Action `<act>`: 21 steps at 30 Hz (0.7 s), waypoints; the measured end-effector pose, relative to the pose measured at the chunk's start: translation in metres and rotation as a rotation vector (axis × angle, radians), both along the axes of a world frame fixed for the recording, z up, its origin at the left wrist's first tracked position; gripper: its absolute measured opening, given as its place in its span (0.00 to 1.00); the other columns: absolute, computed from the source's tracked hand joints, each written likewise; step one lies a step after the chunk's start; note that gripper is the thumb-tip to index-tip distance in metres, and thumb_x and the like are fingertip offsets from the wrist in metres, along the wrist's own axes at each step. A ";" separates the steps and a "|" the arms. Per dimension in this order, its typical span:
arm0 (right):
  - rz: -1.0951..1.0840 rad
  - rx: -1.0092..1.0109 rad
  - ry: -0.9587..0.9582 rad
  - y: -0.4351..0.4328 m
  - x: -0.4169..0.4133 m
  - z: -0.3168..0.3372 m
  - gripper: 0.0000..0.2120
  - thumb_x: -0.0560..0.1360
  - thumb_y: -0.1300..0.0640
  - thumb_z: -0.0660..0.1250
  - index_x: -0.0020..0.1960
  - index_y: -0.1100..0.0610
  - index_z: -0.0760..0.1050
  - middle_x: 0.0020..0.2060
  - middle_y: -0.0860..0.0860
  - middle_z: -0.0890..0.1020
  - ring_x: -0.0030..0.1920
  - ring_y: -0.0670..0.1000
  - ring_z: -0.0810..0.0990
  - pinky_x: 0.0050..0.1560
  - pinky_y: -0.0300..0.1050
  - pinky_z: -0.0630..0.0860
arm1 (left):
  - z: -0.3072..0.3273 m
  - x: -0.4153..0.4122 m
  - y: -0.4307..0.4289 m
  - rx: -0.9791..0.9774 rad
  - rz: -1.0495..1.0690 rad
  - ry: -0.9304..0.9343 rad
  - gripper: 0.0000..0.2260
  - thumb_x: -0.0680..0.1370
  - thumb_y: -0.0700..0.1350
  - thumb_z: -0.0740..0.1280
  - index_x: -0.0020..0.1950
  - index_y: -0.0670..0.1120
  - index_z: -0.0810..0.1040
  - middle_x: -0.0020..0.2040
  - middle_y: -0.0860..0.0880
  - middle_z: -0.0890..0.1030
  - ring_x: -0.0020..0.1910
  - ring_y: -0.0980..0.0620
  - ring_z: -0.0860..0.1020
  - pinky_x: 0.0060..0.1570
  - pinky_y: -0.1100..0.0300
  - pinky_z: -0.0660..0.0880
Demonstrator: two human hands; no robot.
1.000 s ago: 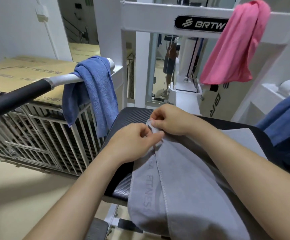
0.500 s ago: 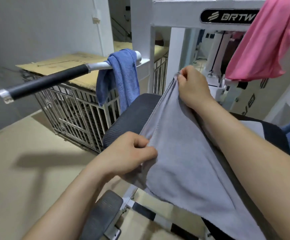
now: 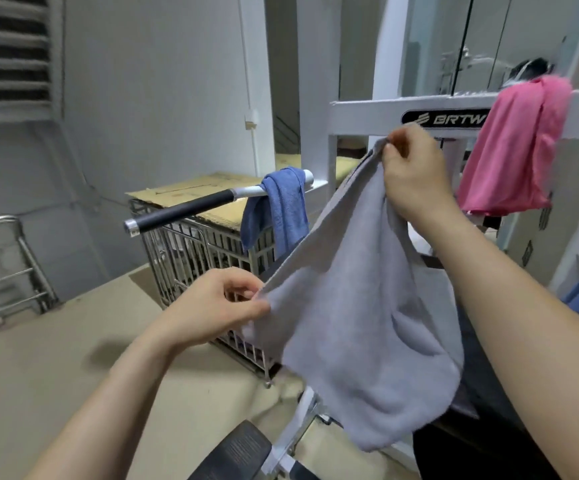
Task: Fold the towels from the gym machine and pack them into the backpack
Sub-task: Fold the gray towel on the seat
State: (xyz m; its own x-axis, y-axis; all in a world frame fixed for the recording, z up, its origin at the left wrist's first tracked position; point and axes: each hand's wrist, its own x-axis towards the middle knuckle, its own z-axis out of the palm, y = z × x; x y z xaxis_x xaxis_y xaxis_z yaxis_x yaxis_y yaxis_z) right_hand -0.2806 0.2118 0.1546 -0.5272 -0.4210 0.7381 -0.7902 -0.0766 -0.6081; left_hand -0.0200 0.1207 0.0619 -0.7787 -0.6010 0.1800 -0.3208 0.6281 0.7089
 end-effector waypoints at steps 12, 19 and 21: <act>0.468 0.033 0.084 0.069 0.043 0.034 0.07 0.78 0.62 0.62 0.45 0.52 0.73 0.36 0.45 0.78 0.38 0.40 0.75 0.43 0.34 0.70 | 0.011 -0.047 0.071 -0.057 -0.033 0.545 0.08 0.69 0.52 0.69 0.44 0.50 0.80 0.55 0.55 0.79 0.60 0.54 0.76 0.62 0.46 0.73; 0.354 0.150 0.115 0.084 0.051 0.035 0.05 0.75 0.55 0.62 0.44 0.57 0.74 0.31 0.56 0.75 0.31 0.49 0.69 0.35 0.46 0.67 | 0.029 -0.058 0.106 -0.462 -0.016 0.511 0.11 0.73 0.52 0.66 0.53 0.51 0.80 0.59 0.55 0.76 0.59 0.60 0.75 0.58 0.60 0.73; 0.383 0.195 0.106 0.090 0.056 0.037 0.08 0.73 0.52 0.62 0.44 0.56 0.74 0.29 0.54 0.74 0.30 0.48 0.69 0.34 0.47 0.66 | 0.035 -0.058 0.116 -0.588 -0.029 0.480 0.12 0.73 0.50 0.65 0.53 0.48 0.80 0.58 0.52 0.76 0.55 0.58 0.77 0.53 0.63 0.73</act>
State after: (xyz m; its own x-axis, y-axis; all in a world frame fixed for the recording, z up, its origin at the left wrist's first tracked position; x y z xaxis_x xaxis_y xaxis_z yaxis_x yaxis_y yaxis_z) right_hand -0.2250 0.3014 0.1914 -0.2315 -0.7078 0.6674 -0.7862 -0.2680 -0.5569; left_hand -0.0780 0.2364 0.0965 -0.5479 -0.2819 0.7876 -0.0392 0.9491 0.3125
